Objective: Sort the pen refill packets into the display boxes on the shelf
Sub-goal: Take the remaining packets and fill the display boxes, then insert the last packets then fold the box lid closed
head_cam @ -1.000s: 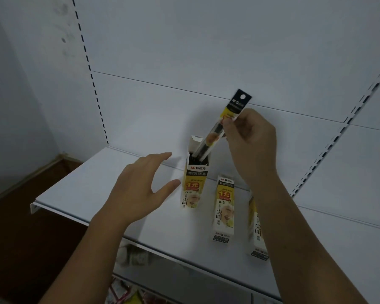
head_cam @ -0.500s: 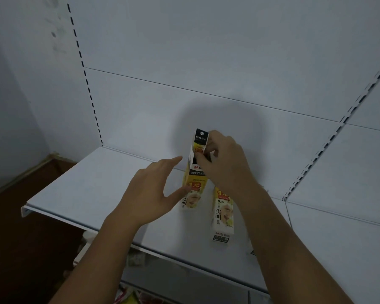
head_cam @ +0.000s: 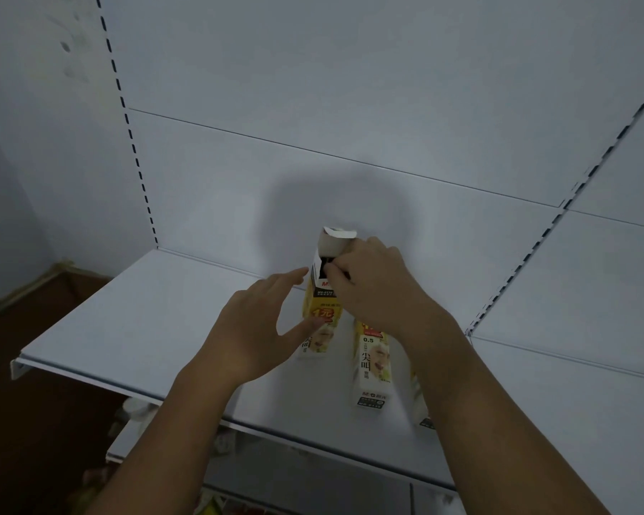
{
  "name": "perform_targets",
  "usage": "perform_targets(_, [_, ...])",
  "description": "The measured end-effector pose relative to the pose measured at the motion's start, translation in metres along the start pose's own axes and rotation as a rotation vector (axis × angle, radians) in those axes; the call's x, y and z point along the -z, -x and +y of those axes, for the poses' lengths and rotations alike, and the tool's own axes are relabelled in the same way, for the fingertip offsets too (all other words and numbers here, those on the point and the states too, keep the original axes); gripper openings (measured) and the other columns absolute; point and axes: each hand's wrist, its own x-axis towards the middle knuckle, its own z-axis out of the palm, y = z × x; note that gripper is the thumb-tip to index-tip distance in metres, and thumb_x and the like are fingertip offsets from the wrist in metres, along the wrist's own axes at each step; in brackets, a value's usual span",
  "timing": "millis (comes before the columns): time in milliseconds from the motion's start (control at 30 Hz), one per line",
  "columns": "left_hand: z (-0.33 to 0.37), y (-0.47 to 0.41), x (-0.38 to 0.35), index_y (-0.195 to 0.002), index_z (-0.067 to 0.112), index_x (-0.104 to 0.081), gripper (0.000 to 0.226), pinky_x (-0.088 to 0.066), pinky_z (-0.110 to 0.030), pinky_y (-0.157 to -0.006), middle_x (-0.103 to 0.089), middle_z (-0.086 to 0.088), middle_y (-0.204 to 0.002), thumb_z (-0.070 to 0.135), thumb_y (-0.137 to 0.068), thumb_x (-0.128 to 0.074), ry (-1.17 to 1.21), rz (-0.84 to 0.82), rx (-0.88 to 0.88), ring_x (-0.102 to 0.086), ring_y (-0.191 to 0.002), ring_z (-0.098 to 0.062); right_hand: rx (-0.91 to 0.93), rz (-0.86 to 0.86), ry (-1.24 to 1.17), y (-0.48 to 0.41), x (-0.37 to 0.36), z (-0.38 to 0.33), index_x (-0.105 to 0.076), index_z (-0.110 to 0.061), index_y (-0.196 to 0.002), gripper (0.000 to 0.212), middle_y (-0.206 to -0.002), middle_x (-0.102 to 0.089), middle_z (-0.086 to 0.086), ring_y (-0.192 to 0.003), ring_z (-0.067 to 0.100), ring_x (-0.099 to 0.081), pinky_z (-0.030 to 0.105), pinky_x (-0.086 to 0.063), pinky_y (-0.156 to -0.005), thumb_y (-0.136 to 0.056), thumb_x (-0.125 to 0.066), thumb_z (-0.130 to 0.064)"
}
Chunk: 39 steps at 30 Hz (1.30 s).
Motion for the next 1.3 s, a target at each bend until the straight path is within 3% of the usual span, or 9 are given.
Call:
perform_targets(133, [0.0, -0.001, 0.003, -0.158, 0.043, -0.027, 0.09, -0.039, -0.039, -0.113, -0.05, 0.021, -0.152, 0.087, -0.08, -0.038, 0.01, 0.0, -0.002, -0.051, -0.135, -0.005, 0.029, 0.157, -0.165, 0.004, -0.007, 0.008, -0.072, -0.025, -0.097, 0.028, -0.097, -0.056, -0.004, -0.095, 0.018, -0.049, 0.041, -0.044, -0.087, -0.104, -0.047, -0.035])
perform_targets(233, [-0.002, -0.003, 0.01, -0.158, 0.043, -0.027, 0.09, -0.039, -0.04, -0.113, -0.049, 0.021, -0.153, 0.087, -0.081, -0.04, -0.006, 0.014, -0.003, -0.05, -0.137, -0.006, 0.021, 0.317, -0.328, 0.015, -0.006, 0.012, -0.072, -0.019, -0.115, 0.024, -0.105, -0.06, -0.006, -0.1, 0.013, -0.052, 0.031, -0.046, -0.087, -0.103, -0.055, -0.03])
perform_targets(333, [-0.002, -0.003, 0.017, -0.158, 0.04, -0.029, 0.09, -0.041, -0.042, -0.112, -0.05, 0.019, -0.152, 0.086, -0.082, -0.041, -0.01, 0.017, -0.018, -0.052, -0.136, -0.008, -0.013, 0.392, -0.385, 0.032, -0.007, 0.014, -0.069, -0.019, -0.118, 0.019, -0.111, -0.061, -0.009, -0.102, 0.009, -0.055, 0.025, -0.046, -0.089, -0.103, -0.059, -0.027])
perform_targets(533, [-0.008, 0.009, 0.022, -0.158, 0.04, -0.031, 0.085, -0.039, -0.041, -0.111, -0.051, 0.017, -0.151, 0.081, -0.085, -0.045, 0.019, -0.012, -0.05, -0.051, -0.135, -0.009, -0.17, 0.384, -0.396, 0.068, -0.024, 0.017, -0.067, -0.027, -0.119, 0.026, -0.109, -0.061, -0.017, -0.105, 0.007, -0.059, 0.047, -0.051, -0.096, -0.1, -0.056, -0.04])
perform_targets(733, [0.002, 0.032, 0.02, -0.156, 0.039, -0.035, 0.082, -0.044, -0.043, -0.108, -0.053, 0.019, -0.146, 0.079, -0.085, -0.048, 0.053, -0.053, -0.05, -0.052, -0.128, -0.005, -0.277, 0.359, -0.434, 0.122, -0.035, 0.017, -0.068, -0.027, -0.121, 0.021, -0.111, -0.063, -0.012, -0.108, 0.008, -0.057, 0.042, -0.05, -0.098, -0.102, -0.062, -0.034])
perform_targets(867, [0.023, 0.053, 0.016, -0.153, 0.041, -0.038, 0.076, -0.047, -0.048, -0.108, -0.053, 0.018, -0.146, 0.077, -0.086, -0.05, 0.04, -0.062, -0.073, -0.054, -0.127, -0.008, -0.324, 0.346, -0.415, 0.161, -0.031, 0.023, -0.067, -0.028, -0.12, 0.024, -0.111, -0.061, -0.016, -0.109, 0.011, -0.059, 0.048, -0.049, -0.1, -0.101, -0.061, -0.039])
perform_targets(1100, [0.106, 0.096, -0.007, -0.15, 0.037, -0.043, 0.072, -0.048, -0.048, -0.104, -0.057, 0.015, -0.143, 0.072, -0.089, -0.054, -0.001, -0.016, -0.168, -0.056, -0.127, -0.013, -0.397, 0.363, -0.399, 0.26, -0.003, 0.051, -0.065, -0.029, -0.119, 0.021, -0.111, -0.063, -0.015, -0.108, 0.009, -0.057, 0.048, -0.049, -0.1, -0.102, -0.06, -0.039])
perform_targets(1300, [0.215, 0.13, -0.079, -0.152, 0.037, -0.042, 0.067, -0.049, -0.05, -0.105, -0.056, 0.014, -0.144, 0.066, -0.094, -0.059, 0.077, -0.147, -0.363, -0.054, -0.129, -0.012, -0.514, 0.4, -0.339, 0.386, 0.024, 0.098, -0.064, -0.03, -0.124, 0.026, -0.112, -0.059, -0.017, -0.11, 0.008, -0.055, 0.045, -0.048, -0.102, -0.102, -0.059, -0.042])
